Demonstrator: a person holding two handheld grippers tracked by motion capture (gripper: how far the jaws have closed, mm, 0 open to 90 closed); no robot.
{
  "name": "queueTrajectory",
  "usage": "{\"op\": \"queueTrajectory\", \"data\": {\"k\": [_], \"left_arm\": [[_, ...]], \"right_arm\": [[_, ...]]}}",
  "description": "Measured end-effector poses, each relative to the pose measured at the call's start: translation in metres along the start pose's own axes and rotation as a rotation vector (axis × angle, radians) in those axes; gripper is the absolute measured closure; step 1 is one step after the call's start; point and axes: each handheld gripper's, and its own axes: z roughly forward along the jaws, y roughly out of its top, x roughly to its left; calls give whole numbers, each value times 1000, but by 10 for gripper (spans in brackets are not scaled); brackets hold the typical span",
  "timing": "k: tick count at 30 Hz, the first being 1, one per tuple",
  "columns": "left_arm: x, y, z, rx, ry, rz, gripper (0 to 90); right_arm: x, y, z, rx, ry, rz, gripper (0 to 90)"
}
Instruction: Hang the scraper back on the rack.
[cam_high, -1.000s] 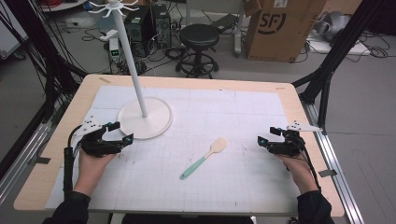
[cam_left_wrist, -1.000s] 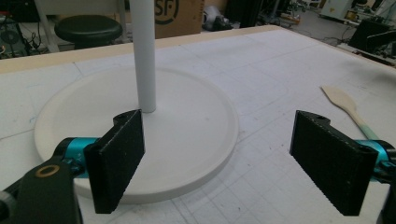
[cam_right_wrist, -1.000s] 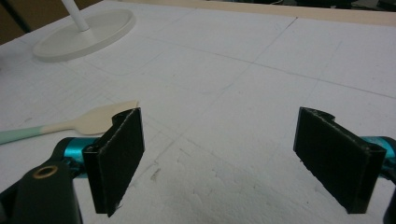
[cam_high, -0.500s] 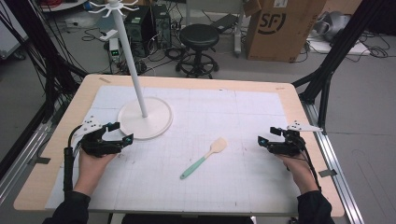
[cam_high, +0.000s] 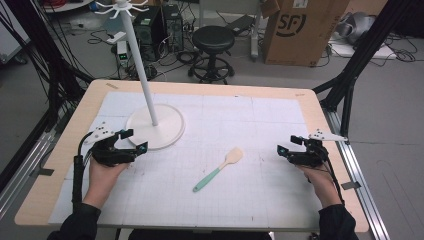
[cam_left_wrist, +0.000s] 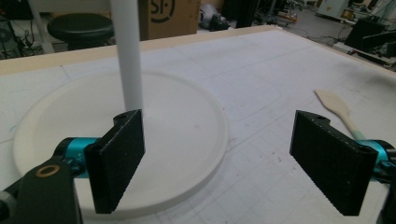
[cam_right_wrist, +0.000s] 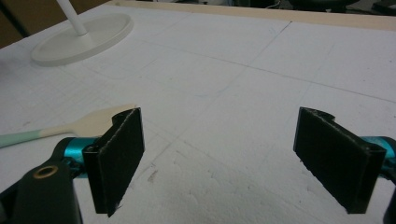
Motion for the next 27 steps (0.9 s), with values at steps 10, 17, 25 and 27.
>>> {"op": "queueTrajectory", "data": {"k": [10,17,25,27], "left_arm": [[-38,17,36,46,-77,0,205],[-73,23,75,97,-148,19,218],[-110,14,117,175,-215,53,249],[-118,11,126,200,-229,64,259]], "right_arm": [[-1,1,-2,-12,-2,1,156],[-2,1,-3,-16,-5,2,157],[-2,1,-2,-10,-4,3,157],[-2,1,-2,-11,-3,2,157]]}}
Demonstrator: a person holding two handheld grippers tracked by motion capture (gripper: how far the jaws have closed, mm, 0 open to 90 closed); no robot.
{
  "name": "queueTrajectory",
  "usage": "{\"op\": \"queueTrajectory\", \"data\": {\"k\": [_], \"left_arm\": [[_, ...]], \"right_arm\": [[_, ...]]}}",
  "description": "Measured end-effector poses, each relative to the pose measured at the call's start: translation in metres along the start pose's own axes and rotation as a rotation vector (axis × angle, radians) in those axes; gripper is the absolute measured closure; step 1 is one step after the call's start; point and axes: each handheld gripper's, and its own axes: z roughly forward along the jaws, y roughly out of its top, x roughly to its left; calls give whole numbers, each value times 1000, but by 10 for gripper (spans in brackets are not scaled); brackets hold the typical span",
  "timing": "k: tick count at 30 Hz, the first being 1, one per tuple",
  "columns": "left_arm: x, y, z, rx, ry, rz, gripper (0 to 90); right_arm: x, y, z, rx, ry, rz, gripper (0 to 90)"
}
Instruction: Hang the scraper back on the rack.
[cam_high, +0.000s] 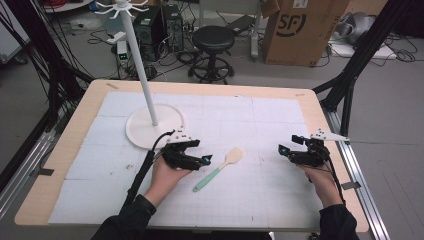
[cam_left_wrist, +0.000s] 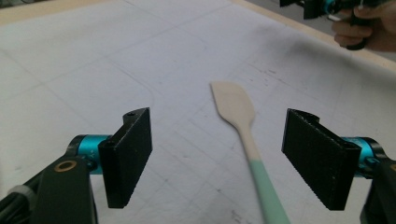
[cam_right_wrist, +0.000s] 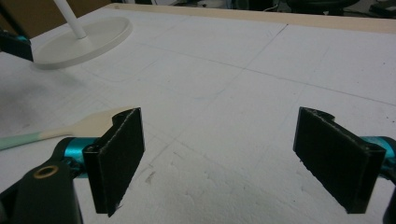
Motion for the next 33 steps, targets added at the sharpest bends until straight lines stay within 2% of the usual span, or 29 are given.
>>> {"op": "queueTrajectory", "data": {"k": [5,8,10,17,18,21,24,25,27,28,31,33], "left_arm": [[-11,-2,19,45,-31,15,348],[-18,-5,33,94,-50,16,397],[-21,-6,36,103,-49,17,426],[-30,-13,52,184,-42,72,544],[-30,-13,52,184,-42,72,563],[-31,-14,54,195,-16,105,608],[-32,-14,54,199,1,111,668],[-33,-15,55,197,16,131,687],[-34,-15,55,195,16,133,717],[-36,-16,55,191,7,154,769],[-37,-15,55,193,13,176,782],[-37,-16,55,189,8,175,786]], "right_arm": [[0,0,1,3,2,2,158],[1,0,1,6,4,0,157],[1,0,2,6,5,-3,158],[1,-1,2,12,6,-2,158],[1,-1,2,12,6,-1,158],[0,-1,2,11,4,-1,158],[0,-1,2,12,2,-2,158],[0,-1,2,11,2,-5,158],[0,-1,2,13,3,-5,159],[0,-1,2,14,2,-7,159],[1,-1,2,16,2,-9,159],[1,-1,2,16,2,-8,159]]}}
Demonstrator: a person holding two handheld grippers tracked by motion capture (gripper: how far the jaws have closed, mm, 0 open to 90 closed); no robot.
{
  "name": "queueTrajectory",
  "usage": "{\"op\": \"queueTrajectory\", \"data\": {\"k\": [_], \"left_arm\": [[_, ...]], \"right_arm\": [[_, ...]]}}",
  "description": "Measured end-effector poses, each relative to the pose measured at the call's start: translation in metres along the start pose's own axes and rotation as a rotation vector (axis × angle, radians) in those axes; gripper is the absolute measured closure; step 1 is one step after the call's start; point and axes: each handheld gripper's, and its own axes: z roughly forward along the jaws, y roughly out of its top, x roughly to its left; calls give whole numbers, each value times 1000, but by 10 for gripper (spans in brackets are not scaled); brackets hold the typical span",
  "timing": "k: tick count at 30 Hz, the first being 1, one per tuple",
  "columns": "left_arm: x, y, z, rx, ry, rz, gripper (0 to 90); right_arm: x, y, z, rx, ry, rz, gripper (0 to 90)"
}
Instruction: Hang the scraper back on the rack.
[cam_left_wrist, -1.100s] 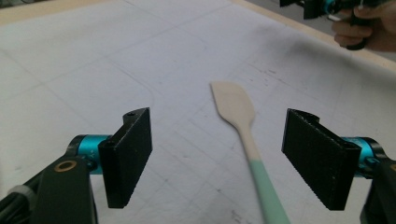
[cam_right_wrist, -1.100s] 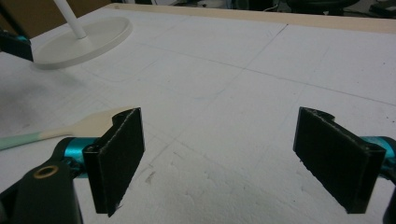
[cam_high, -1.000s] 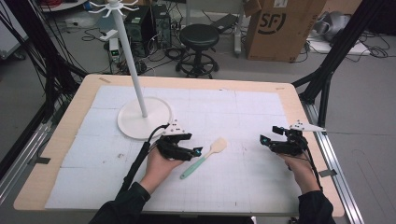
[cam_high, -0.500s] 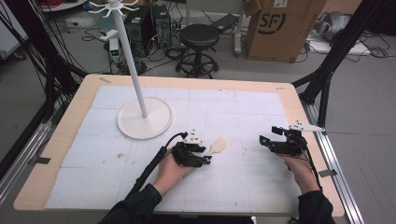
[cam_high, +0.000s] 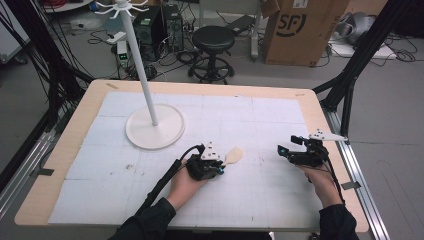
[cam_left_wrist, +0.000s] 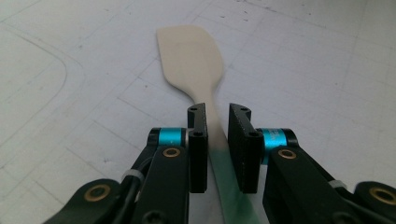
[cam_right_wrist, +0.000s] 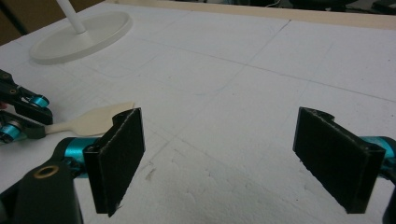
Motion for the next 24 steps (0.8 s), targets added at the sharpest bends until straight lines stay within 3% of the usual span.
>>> {"op": "queueTrajectory", "data": {"k": [2,3,4,5,7,10,11,12,14,15,16,17,20,21,22,24], "left_arm": [[1,0,-1,-3,0,13,793],[2,1,-1,0,3,52,801],[2,1,-1,0,3,52,806],[3,1,-3,4,2,78,807],[10,4,-10,-64,-38,83,807],[17,9,-15,-92,-54,93,808],[24,13,-17,-110,-114,88,808],[24,13,-17,-110,-114,88,808],[31,21,-16,-103,-195,139,808],[31,21,-16,-103,-195,139,809],[34,25,-14,-106,-251,142,809],[34,25,-14,-106,-251,142,809],[31,35,-1,-51,-349,224,809],[31,35,-1,-51,-349,224,809],[29,38,7,-41,-375,270,809],[30,40,10,-36,-388,277,809]], "right_arm": [[0,0,0,-2,0,-1,159],[0,0,0,-2,0,0,159],[0,0,-1,-3,1,3,158],[0,0,-1,-5,0,2,159],[0,0,-1,-4,0,3,159],[0,0,0,-2,0,2,159],[0,0,0,-4,0,1,159],[0,0,-1,-6,1,2,159],[0,1,-2,-12,-1,3,159],[-1,1,-2,-14,-2,5,159],[-1,1,-2,-16,-2,8,159],[-1,1,-3,-19,-4,11,159],[-1,1,-3,-22,-4,10,159],[-1,1,-3,-21,-5,7,159],[-1,1,-3,-20,-5,6,159],[-1,1,-3,-19,-4,8,159]]}}
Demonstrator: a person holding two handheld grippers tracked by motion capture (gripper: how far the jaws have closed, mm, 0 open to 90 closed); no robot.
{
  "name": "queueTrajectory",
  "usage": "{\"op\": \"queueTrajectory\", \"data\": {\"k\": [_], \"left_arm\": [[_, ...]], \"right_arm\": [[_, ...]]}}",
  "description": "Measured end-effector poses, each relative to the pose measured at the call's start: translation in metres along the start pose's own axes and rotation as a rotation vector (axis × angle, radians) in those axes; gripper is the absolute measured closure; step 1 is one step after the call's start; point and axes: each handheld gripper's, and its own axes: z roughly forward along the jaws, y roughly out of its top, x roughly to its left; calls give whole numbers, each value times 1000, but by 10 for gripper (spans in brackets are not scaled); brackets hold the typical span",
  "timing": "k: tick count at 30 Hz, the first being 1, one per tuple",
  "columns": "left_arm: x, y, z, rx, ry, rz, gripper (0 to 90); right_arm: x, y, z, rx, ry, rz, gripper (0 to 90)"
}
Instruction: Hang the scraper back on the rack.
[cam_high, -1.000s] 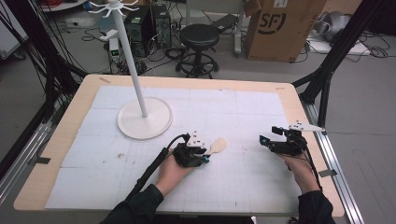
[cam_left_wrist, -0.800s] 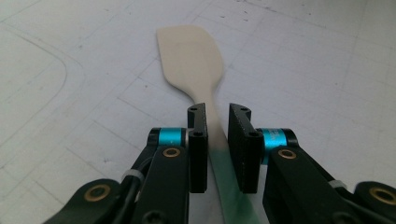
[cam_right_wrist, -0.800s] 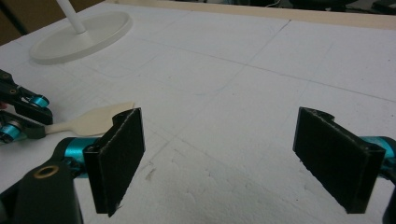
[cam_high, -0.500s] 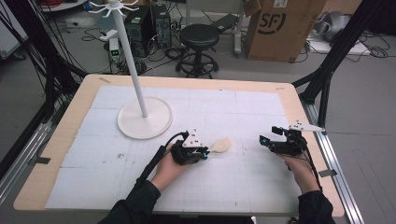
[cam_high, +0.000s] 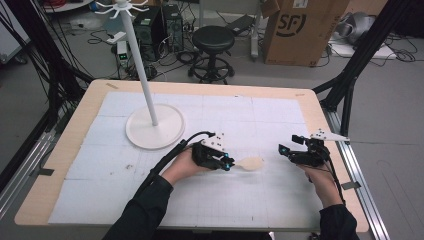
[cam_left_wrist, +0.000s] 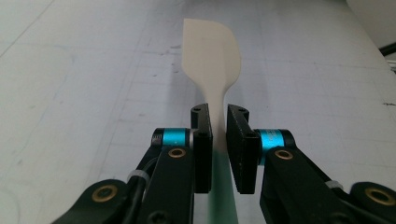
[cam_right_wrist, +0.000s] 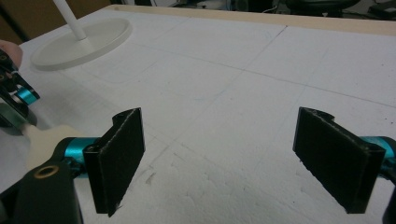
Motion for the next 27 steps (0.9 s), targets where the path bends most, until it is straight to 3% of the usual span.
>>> {"op": "queueTrajectory", "data": {"k": [6,10,12,13,14,15,19,21,22,23,24,26,27], "left_arm": [[5,3,25,39,-102,96,809],[6,1,38,75,-120,111,806],[6,2,37,77,-67,88,796],[6,2,37,77,-67,88,767],[7,4,34,69,0,63,651],[7,5,31,71,28,44,578],[7,12,14,50,88,11,469],[5,16,-12,-45,150,-51,438],[5,16,-12,-45,150,-51,411],[3,16,-34,-119,194,-93,395],[3,16,-34,-119,194,-93,375],[0,12,-57,-185,236,-140,337],[-4,4,-81,-232,279,-167,327]], "right_arm": [[0,0,-1,-2,4,6,159],[0,-1,0,4,5,6,159],[0,0,0,4,5,4,159],[0,0,0,4,7,4,159],[0,0,0,3,5,3,159],[0,-1,0,2,6,4,159],[0,-1,1,6,10,1,159],[1,-1,2,8,13,-2,159],[1,-1,2,9,13,-6,159],[2,-1,2,9,15,-7,159],[3,0,3,7,17,-12,159],[4,0,3,12,20,-19,159],[4,0,3,12,20,-20,159]]}}
